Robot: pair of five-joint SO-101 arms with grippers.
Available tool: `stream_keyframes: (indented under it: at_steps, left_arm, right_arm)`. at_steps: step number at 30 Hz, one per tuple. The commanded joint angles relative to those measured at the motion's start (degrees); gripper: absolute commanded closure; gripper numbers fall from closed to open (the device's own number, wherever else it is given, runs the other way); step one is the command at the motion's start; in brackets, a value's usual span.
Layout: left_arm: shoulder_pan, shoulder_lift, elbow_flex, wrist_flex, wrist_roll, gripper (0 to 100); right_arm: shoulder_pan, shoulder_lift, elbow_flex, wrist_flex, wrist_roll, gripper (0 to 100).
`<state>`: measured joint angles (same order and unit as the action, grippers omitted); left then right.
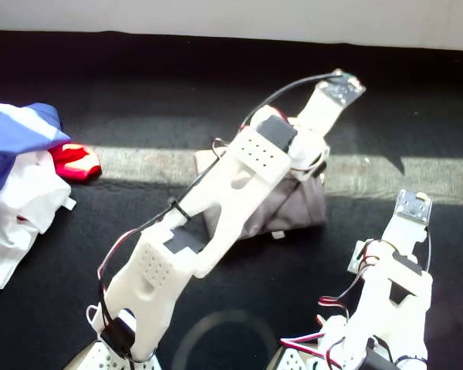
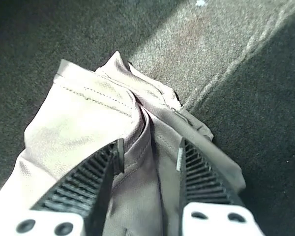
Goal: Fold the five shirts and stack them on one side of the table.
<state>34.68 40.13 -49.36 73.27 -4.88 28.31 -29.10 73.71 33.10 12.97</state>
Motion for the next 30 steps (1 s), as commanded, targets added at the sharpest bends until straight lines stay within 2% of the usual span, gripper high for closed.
stream_keyframes:
  at_steps: [1, 4, 7, 8, 12, 20, 24, 30]
  left_arm:
    - [-0.3, -1.0, -10.7, 6.1, -0.2, 80]
    - [-3.5, -0.3, -16.6, 14.9, -0.4, 85]
    - [-6.7, 0.3, -14.8, 20.2, -0.1, 100]
    - [-7.6, 1.0, -13.7, 20.9, -0.1, 98]
    - [-8.5, 4.7, -11.3, 21.3, -0.1, 99]
    - [-1.6, 13.5, -12.5, 20.0, 0.3, 99]
    - [1.8, 14.7, -16.7, 20.6, 4.6, 99]
    - [7.2, 14.6, -28.6, 28.2, 4.9, 99]
  right_arm:
    - [0.9, 0.3, 0.7, -0.5, -0.4, 86.5]
    - [0.9, 0.3, 0.7, -0.5, -0.4, 86.5]
    - [0.8, 0.3, 0.7, -0.5, -0.4, 86.5]
    - [0.5, 0.3, 0.7, -0.6, -0.4, 86.5]
    - [-0.2, 0.3, 0.7, -0.6, -0.4, 86.5]
    - [-0.2, 0.3, 0.7, -0.6, -0.4, 86.5]
    - [-0.2, 0.2, 0.7, -0.6, -0.4, 86.5]
    - [-0.1, 0.2, 0.7, -0.6, -0.4, 86.5]
